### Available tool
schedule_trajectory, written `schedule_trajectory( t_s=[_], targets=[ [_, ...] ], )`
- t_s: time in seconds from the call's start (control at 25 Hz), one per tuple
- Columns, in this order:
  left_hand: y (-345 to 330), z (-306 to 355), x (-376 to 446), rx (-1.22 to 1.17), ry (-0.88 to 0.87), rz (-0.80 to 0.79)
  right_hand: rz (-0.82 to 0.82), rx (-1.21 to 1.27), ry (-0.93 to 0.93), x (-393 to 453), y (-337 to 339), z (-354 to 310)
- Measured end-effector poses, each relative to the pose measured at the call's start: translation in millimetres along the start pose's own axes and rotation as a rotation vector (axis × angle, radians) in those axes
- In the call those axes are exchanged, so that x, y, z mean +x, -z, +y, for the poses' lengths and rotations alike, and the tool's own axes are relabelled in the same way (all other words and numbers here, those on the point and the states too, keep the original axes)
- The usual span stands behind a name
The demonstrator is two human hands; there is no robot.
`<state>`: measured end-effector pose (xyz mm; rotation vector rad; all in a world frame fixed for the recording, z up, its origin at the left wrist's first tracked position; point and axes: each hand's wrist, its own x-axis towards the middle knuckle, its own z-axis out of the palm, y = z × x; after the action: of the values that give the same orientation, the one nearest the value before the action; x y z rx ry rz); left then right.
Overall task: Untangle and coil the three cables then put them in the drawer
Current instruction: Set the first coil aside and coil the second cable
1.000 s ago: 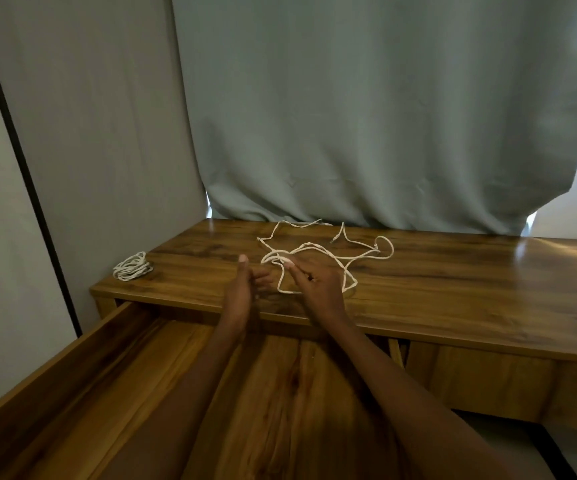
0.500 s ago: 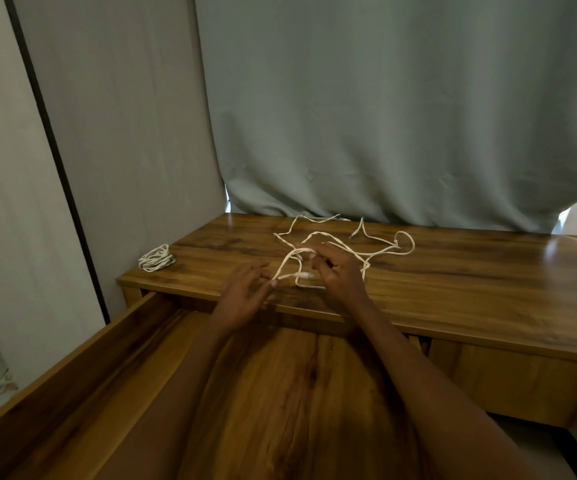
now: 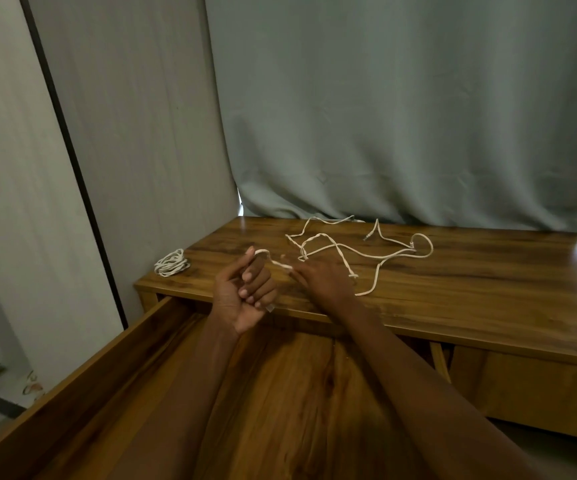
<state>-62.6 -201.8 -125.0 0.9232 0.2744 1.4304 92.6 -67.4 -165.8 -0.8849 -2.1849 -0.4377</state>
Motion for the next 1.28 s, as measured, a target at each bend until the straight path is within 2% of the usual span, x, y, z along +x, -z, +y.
schedule_trajectory(
  t_s=[0.08,0.24,0.32,0.4,0.48,0.56,0.68,0.76,0.84,0.88,0.96,1.04,1.16,1.2,1.28],
  targets=[
    [-6,-2,4,-0.009,-0.082,0.012,-0.018,-0.001,0.061,-4,-14,-6],
    [4,8,10,-0.078,-0.474,0.417,-0.021,0.047,0.177,-11,-12,-13],
    [19,17,12,-0.094,-0.565,0.555,-0.057,0.086,0.235,-15,-6,-15],
    [34,23,13,0.024,-0.584,0.663,-0.039,0.124,0.279,-17,1,-18],
    [46,20,15,0.305,-0.543,0.776,-0.019,0.173,0.318,-18,4,-20],
    [53,10,16,0.714,-0.495,0.851,0.025,0.183,0.375,-18,2,-22],
    [61,-4,15,1.147,-0.398,0.733,0.046,0.211,0.381,-20,5,-23],
    [65,-8,13,1.445,-0.312,0.667,0.022,0.285,0.276,-20,5,-23],
    [68,-10,10,1.763,-0.211,0.672,-0.015,0.487,0.070,-16,4,-18],
    [68,-10,8,1.839,-0.153,0.675,-0.034,0.588,-0.009,-13,1,-15],
    [62,-8,3,1.834,0.012,0.633,-0.075,0.637,-0.077,-9,-6,-8],
    [55,-4,1,1.706,0.213,0.519,-0.105,0.532,-0.121,-7,-9,-5],
    [46,3,0,1.399,0.440,0.260,-0.081,0.358,-0.132,-6,-8,-4],
    [44,4,0,1.267,0.475,0.179,-0.076,0.336,-0.136,-6,-7,-3],
    [41,5,1,0.857,0.459,0.042,-0.066,0.322,-0.166,-4,-5,-2]
  ],
)
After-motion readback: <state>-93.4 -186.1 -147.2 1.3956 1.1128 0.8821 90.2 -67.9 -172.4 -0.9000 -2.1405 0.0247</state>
